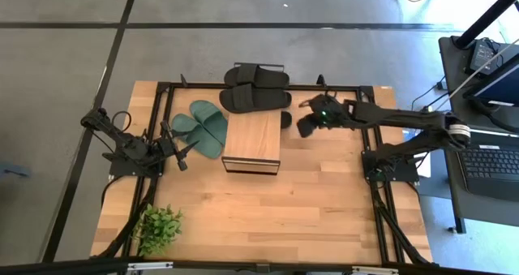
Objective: Pick and place slides into the shelf
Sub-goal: Put the green slipper under the shelf
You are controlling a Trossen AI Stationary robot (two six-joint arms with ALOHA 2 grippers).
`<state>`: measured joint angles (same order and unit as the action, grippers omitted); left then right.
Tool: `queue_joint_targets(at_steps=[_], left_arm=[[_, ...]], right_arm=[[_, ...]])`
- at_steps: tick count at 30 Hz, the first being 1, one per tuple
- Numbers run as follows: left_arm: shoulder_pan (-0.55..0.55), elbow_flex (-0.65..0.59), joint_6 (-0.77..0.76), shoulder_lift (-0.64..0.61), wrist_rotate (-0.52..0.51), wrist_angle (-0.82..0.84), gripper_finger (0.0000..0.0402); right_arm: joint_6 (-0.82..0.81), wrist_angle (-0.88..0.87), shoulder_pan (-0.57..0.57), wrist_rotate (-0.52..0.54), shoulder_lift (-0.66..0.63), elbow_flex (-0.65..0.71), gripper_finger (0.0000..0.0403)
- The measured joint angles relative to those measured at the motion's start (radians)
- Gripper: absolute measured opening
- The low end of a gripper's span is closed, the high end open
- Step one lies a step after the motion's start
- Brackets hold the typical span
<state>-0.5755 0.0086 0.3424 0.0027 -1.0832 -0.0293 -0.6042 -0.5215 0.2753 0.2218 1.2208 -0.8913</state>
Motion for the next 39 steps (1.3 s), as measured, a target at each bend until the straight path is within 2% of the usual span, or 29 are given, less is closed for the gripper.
queue_joint_targets(at_steps=[4, 9, 14, 16, 20, 25, 28, 36, 39], left_arm=[[0.000, 0.000, -0.001, 0.000, 0.000, 0.000, 0.0168], [0.000, 0.000, -0.018, 0.000, -0.013, -0.014, 0.0168], [0.000, 0.001, -0.132, 0.000, -0.215, -0.014, 0.0168], [0.000, 0.017, -0.167, 0.000, -0.261, -0.013, 0.0168], [0.000, 0.069, -0.176, 0.000, -0.234, -0.015, 0.0168], [0.000, 0.140, -0.175, 0.006, -0.264, 0.034, 0.0167], [0.000, 0.144, -0.183, 0.017, -0.265, 0.051, 0.0162], [0.048, 0.144, -0.278, 0.102, -0.277, 0.086, 0.0136], [0.085, 0.144, -0.327, 0.138, -0.197, 0.091, 0.0129]], right_arm=[[0.143, -0.072, -0.079, 0.076, -0.058, 0.000, 0.0138], [0.156, -0.094, -0.136, 0.128, -0.060, 0.009, 0.0138], [0.224, 0.001, -0.138, 0.163, -0.057, 0.117, 0.0138], [0.245, 0.076, -0.129, 0.162, -0.057, 0.177, 0.0138], [0.276, 0.272, -0.112, 0.144, -0.057, 0.295, 0.0138], [0.283, 0.519, -0.107, 0.143, -0.057, 0.413, 0.0138], [0.348, 0.638, -0.096, 0.140, -0.057, 0.437, 0.0138], [0.374, 0.669, -0.095, 0.124, -0.057, 0.438, 0.0138], [0.374, 0.675, -0.095, 0.124, -0.057, 0.438, 0.0138]])
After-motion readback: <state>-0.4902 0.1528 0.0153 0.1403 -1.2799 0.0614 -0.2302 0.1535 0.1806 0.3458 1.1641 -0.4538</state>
